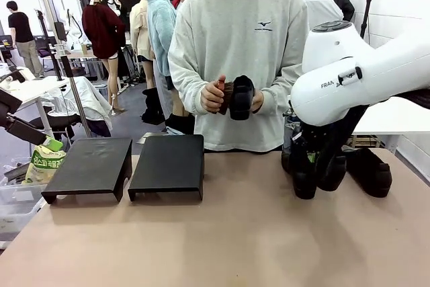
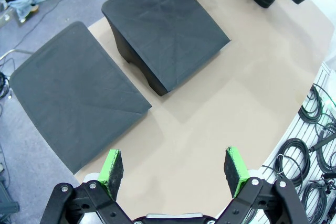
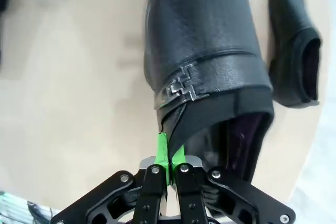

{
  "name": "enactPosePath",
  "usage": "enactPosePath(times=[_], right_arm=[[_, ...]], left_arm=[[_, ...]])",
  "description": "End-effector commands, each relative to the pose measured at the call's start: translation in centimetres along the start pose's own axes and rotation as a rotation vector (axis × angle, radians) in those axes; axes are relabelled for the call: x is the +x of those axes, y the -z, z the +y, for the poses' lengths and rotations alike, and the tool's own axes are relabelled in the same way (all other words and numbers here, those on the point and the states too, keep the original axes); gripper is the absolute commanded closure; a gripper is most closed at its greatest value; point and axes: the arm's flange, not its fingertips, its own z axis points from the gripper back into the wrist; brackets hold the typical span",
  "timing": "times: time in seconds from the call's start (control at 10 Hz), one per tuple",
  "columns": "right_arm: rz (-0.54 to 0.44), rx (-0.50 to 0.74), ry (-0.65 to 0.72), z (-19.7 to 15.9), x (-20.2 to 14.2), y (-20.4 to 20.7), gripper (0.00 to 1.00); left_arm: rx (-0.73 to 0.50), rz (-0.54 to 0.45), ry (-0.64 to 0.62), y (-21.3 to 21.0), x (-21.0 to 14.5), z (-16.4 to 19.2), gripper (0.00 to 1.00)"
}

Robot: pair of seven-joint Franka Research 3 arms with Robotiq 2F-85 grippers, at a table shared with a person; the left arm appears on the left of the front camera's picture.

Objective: Organize the shoes by placing them on the stand.
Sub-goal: Pick up one Shoe and place it in the middle of the table.

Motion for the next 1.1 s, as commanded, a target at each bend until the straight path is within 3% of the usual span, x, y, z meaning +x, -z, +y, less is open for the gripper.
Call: enactPosePath(times=[0.0, 0.3, 0.4, 0.8, 1.0], right_arm=[[-0.016, 0.003, 0.045, -2.9, 1.8, -0.3, 1.00], [-0.002, -0.002, 0.039, -2.1, 0.8, 0.1, 1.00], [0.015, -0.089, 0.121, -0.7, 0.4, 0.3, 1.00], [-0.042, -0.211, 0.226, 8.9, -4.1, -3.9, 1.00], [0.011, -0.220, 0.182, 13.7, -3.9, -3.0, 1.00]], left_arm=[[0.001, 0.006, 0.015, -0.1, -0.2, 0.2, 0.00], [0.001, 0.006, 0.015, -0.1, -0.2, 0.2, 0.00], [0.001, 0.006, 0.015, -0.1, -0.2, 0.2, 0.00], [0.001, 0.006, 0.015, -0.1, -0.2, 0.2, 0.00], [0.001, 0.006, 0.015, -0.1, -0.2, 0.2, 0.00]])
